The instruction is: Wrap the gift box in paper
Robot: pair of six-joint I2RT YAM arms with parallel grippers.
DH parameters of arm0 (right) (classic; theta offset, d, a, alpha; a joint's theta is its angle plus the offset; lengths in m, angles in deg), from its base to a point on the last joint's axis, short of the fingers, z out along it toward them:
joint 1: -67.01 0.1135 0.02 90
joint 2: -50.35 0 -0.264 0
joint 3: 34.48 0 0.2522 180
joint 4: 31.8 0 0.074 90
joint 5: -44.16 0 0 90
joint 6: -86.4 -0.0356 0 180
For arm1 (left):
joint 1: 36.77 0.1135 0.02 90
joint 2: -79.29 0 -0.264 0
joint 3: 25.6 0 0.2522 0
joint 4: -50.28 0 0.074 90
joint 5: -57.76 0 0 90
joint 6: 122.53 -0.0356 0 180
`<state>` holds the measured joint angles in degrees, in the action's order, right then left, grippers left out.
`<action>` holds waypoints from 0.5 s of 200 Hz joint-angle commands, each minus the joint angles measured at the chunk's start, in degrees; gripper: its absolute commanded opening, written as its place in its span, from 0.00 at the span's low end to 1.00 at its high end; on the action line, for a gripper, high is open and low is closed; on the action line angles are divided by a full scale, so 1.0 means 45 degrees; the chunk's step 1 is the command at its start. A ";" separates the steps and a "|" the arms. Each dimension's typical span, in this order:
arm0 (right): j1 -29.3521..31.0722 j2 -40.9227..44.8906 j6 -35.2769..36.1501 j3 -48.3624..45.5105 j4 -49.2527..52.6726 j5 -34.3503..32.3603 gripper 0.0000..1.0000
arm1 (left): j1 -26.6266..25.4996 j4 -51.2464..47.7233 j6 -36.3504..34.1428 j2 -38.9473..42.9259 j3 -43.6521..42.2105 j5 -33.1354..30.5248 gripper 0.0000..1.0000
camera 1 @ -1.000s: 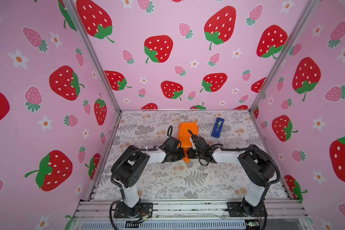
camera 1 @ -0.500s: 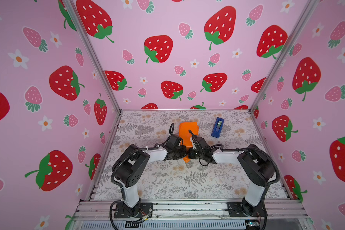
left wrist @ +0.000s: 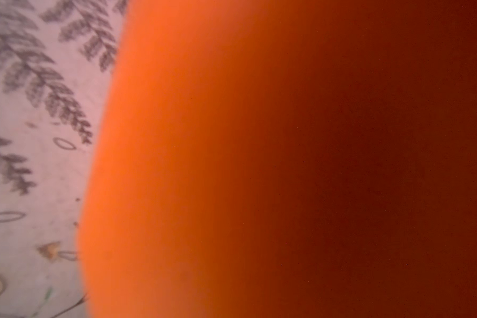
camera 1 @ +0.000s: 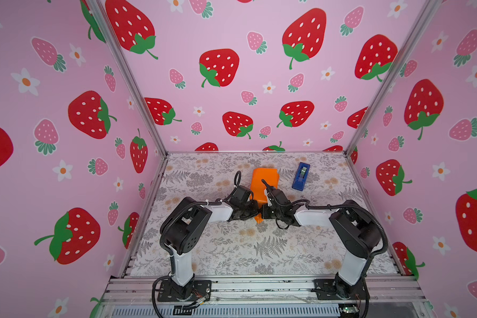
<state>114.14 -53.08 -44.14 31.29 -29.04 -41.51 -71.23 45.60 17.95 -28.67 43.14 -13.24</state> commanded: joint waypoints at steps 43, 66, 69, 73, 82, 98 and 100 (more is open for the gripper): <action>-0.0081 0.2046 -0.0854 -0.0689 0.0579 0.0276 0.21 | -0.0018 -0.0785 0.0229 -0.0404 -0.0304 0.0093 0.00; -0.0094 0.2639 -0.1776 -0.1719 -0.0227 0.1168 0.25 | -0.0009 -0.0788 0.0239 -0.0460 -0.0284 0.0090 0.00; -0.0100 0.2726 -0.1906 -0.1858 -0.0362 0.1265 0.26 | -0.0008 -0.0788 0.0256 -0.0466 -0.0284 0.0093 0.00; -0.0103 0.2797 -0.2175 -0.1991 -0.0489 0.1333 0.26 | -0.0013 -0.0797 0.0248 -0.0462 -0.0286 0.0093 0.00; -0.0108 0.2918 -0.2750 -0.2349 -0.0660 0.1551 0.27 | -0.0008 -0.0798 0.0266 -0.0462 -0.0289 0.0078 0.00; -0.0122 0.3077 -0.3782 -0.3045 -0.1523 0.2072 0.30 | -0.0016 -0.0793 0.0270 -0.0462 -0.0309 0.0060 0.00; -0.0122 0.3090 -0.3881 -0.3112 -0.1560 0.2097 0.30 | -0.0018 -0.0799 0.0268 -0.0462 -0.0305 0.0070 0.00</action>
<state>113.82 -40.60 -52.49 21.17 -31.09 -36.17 -71.12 45.71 18.32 -28.82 43.12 -13.24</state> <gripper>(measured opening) 0.284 0.054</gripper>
